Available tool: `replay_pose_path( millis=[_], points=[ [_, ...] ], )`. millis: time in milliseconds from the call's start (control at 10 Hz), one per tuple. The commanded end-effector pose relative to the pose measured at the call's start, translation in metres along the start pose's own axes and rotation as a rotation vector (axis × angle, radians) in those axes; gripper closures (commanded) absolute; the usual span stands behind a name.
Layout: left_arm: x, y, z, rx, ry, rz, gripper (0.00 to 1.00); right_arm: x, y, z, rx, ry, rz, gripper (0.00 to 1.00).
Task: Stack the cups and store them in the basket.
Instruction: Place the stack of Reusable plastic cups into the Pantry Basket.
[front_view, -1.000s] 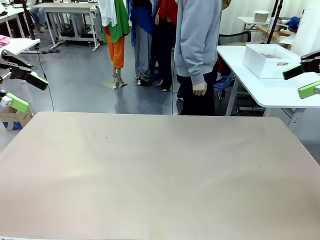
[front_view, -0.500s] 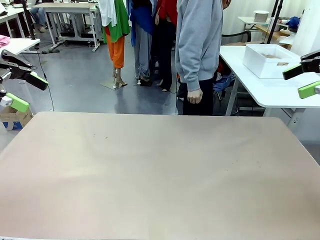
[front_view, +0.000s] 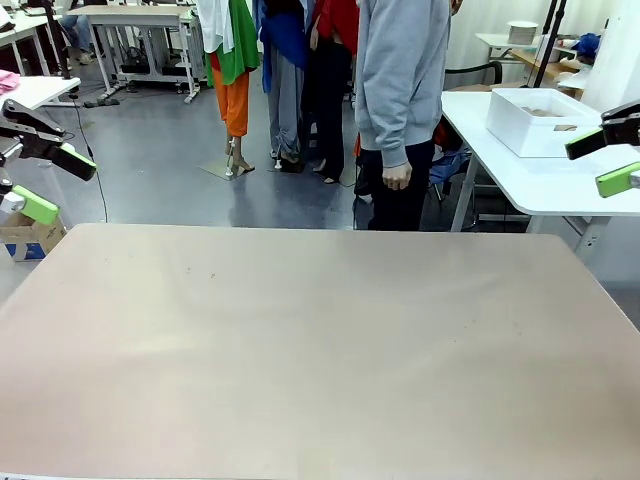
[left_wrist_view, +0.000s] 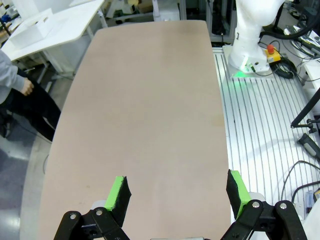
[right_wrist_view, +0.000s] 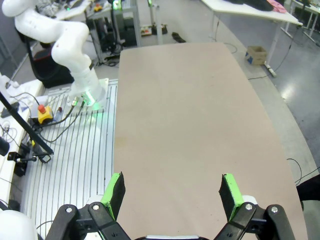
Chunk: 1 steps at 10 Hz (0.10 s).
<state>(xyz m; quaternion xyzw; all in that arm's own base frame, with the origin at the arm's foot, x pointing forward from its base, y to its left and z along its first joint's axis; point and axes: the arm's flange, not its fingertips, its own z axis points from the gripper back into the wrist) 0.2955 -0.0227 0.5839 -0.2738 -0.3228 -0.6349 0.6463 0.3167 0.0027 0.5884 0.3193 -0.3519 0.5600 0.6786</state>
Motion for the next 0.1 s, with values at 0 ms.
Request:
replay_pose_path(
  millis=[0],
  points=[
    [0.0032,0.0009,0.0006,-0.006,-0.010,0.006,0.00,0.0027,-0.0007,0.0005,0.002,-0.021,0.007,0.00]
  ],
)
